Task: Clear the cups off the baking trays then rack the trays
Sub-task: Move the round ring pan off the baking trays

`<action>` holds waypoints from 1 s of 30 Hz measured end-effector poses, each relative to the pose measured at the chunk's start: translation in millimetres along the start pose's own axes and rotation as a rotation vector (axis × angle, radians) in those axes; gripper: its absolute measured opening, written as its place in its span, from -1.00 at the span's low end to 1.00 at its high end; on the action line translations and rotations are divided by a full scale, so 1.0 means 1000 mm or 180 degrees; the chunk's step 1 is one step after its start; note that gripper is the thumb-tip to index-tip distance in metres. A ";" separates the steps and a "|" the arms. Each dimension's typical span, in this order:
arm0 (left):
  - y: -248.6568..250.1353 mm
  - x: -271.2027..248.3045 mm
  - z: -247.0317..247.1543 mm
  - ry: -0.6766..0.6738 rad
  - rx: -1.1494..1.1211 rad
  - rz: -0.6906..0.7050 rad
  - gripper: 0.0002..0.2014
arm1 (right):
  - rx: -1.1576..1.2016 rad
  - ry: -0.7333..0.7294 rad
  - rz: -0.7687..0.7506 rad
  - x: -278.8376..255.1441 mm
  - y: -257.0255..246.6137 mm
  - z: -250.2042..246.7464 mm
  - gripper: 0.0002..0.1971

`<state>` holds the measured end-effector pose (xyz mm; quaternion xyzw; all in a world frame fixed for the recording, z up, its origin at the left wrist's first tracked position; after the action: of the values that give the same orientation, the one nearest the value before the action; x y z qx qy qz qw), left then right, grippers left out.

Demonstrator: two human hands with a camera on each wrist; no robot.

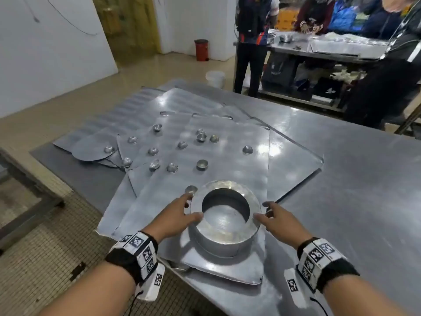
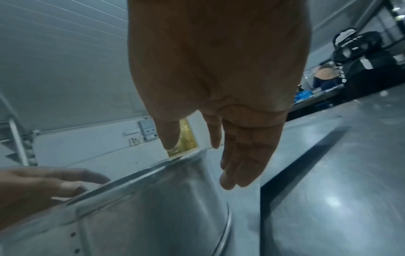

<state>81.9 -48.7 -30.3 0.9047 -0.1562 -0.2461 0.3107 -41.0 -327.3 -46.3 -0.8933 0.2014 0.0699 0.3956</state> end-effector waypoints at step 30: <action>0.030 0.065 0.008 -0.0995 -0.0752 0.0645 -0.35 | 0.1015 0.0586 0.0182 -0.014 0.001 0.008 -0.46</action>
<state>127.5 -103.9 -39.2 0.7925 -0.2627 -0.3675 0.4098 -53.9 -317.4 -48.6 -0.8158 0.2707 -0.0338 0.5100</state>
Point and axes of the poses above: each hand's wrist, its own x-axis towards the middle knuckle, its own z-axis out of the palm, y = z × x, the point moved 10 cm from there along x, towards the middle knuckle, and after that the axes turned 4 degrees about -z, right-handed, at the moved point
